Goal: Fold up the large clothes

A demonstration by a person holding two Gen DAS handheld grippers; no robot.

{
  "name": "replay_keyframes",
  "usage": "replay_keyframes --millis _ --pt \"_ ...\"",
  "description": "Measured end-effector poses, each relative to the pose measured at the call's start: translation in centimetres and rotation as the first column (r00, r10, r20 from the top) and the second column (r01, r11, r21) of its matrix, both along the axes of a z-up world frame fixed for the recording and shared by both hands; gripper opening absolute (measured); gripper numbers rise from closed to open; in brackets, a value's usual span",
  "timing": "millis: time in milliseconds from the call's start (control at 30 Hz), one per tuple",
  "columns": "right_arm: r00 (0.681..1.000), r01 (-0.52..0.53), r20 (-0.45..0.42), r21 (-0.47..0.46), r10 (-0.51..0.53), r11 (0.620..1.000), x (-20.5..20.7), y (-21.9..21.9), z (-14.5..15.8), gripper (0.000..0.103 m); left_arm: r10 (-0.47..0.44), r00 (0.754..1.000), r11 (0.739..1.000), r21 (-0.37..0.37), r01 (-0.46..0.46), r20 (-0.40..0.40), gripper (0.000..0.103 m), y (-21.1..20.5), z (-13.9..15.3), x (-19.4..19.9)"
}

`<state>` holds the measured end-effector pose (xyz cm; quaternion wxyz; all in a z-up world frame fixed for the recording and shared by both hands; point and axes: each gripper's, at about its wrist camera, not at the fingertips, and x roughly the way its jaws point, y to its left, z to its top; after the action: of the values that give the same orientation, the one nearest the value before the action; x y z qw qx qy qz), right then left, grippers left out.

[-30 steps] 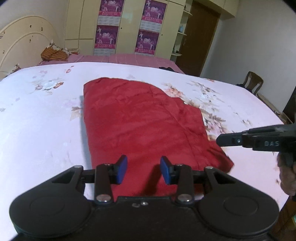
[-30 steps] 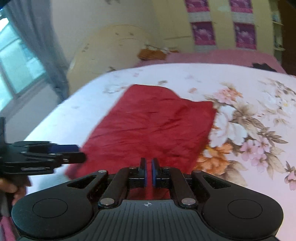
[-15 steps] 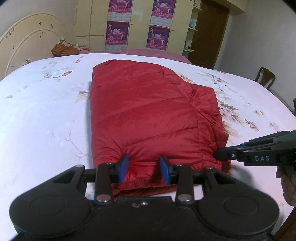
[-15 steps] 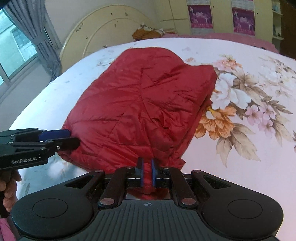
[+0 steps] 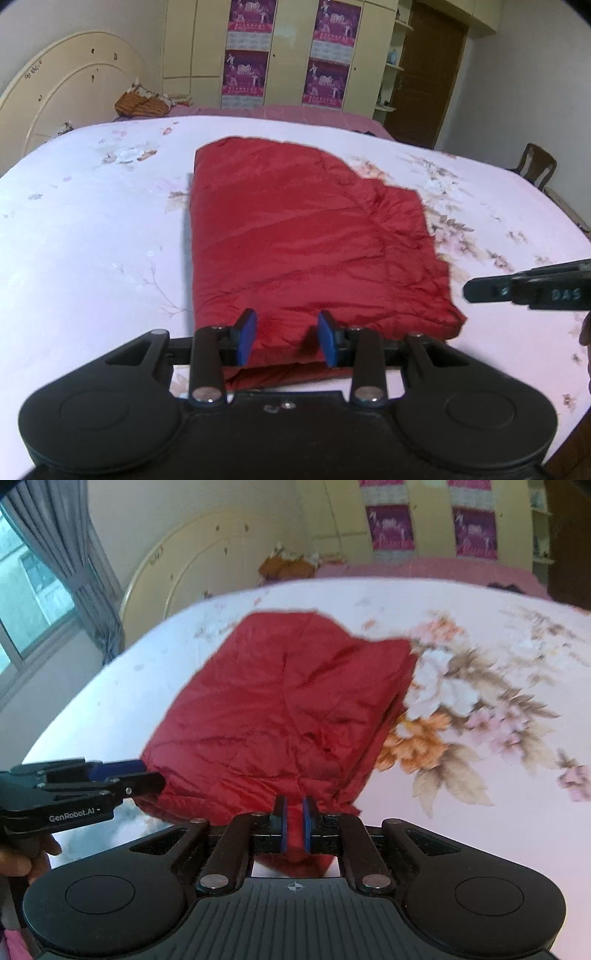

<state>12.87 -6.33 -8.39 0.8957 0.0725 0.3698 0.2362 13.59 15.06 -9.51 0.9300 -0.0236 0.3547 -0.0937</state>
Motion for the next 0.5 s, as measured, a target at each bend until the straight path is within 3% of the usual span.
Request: replay_keyframes --millis 267,333,367,400,433,467,500 --pt "0.996 0.071 0.055 0.027 -0.072 0.997 -3.8 -2.9 3.3 0.007 0.005 0.998 1.0 -0.01 -0.004 0.058 0.042 -1.8 3.2 -2.5" --pt "0.994 0.089 0.053 0.039 -0.091 0.995 -4.4 -3.4 3.8 0.007 0.012 0.997 1.0 -0.015 -0.011 0.072 0.049 -2.3 3.9 -3.2" --pt "0.994 0.093 0.052 0.045 -0.095 0.995 -4.8 -3.8 4.0 0.007 0.017 0.997 1.0 -0.017 -0.015 0.081 0.061 -2.4 4.3 -3.5" --pt "0.993 0.102 0.053 0.042 -0.105 0.994 -5.2 -3.9 4.1 0.007 0.026 0.995 1.0 -0.016 -0.024 0.098 0.087 -2.7 4.6 -3.9" --pt "0.992 0.115 0.056 0.035 -0.117 0.993 -5.4 -4.1 4.1 0.016 0.043 0.992 0.999 -0.007 -0.043 0.122 0.103 -2.9 4.8 -4.3" --pt "0.988 0.142 0.059 0.025 -0.144 0.989 -5.8 -4.2 4.2 0.07 0.073 0.985 0.997 0.014 -0.076 0.154 0.103 -3.2 4.9 -4.7" --pt "0.98 0.177 0.088 0.025 -0.179 0.984 -6.5 -4.5 4.4 0.097 0.085 0.984 0.995 0.028 -0.091 0.155 0.103 -3.4 5.0 -4.8"
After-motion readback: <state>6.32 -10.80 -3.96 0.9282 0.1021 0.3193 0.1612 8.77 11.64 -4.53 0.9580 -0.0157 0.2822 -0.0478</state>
